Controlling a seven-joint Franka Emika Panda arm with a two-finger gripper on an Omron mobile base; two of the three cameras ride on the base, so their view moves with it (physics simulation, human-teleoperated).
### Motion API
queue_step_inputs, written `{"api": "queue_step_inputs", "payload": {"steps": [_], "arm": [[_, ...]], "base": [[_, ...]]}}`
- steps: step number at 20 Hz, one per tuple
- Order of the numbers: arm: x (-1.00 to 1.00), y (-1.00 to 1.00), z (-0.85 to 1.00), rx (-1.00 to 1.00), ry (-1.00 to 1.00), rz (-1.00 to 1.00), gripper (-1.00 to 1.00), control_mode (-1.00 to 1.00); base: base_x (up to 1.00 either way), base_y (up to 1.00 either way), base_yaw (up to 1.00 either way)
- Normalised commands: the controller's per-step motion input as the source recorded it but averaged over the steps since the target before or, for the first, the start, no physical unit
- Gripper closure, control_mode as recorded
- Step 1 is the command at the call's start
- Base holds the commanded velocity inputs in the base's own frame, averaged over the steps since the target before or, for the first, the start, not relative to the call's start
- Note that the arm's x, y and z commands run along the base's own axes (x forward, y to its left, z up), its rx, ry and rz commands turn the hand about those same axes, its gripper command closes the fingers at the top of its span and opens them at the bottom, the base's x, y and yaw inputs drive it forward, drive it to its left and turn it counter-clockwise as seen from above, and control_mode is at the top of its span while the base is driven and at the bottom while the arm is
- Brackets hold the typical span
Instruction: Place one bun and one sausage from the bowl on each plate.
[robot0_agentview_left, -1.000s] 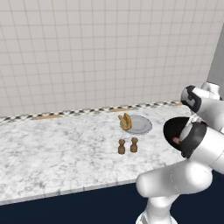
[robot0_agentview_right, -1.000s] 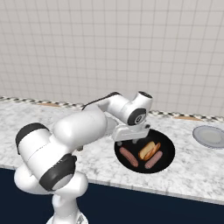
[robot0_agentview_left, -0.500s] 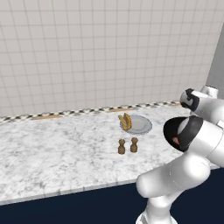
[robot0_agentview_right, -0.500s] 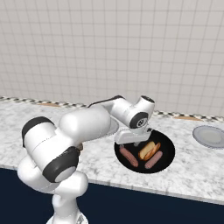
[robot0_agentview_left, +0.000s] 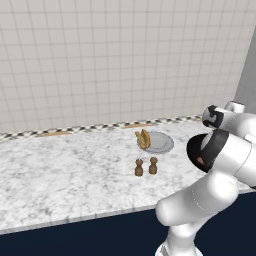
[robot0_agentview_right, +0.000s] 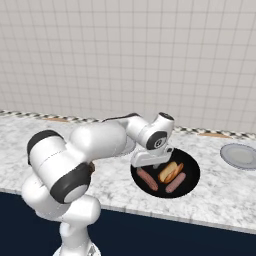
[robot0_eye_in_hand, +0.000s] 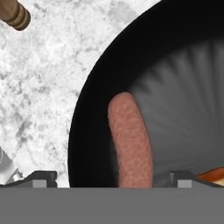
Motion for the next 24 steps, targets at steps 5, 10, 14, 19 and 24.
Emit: {"api": "queue_step_inputs", "payload": {"steps": [5, 10, 14, 19, 24], "arm": [[0.11, 0.0, -0.17, 0.0, 0.0, 0.0, -1.0, -1.0], [0.08, 0.0, -0.2, 0.0, 0.0, 0.0, -1.0, -1.0], [0.02, 0.0, -0.05, 0.0, 0.0, 0.0, -1.0, -1.0], [-0.02, 0.0, 0.0, 0.0, 0.0, 0.0, -1.0, -1.0], [0.0, 0.0, -0.02, 0.0, 0.0, 0.0, -1.0, -1.0]], "base": [[0.0, 0.0, 0.0], [0.0, 0.0, 0.0], [0.0, 0.0, 0.0], [0.0, 0.0, 0.0], [0.0, 0.0, 0.0]]}}
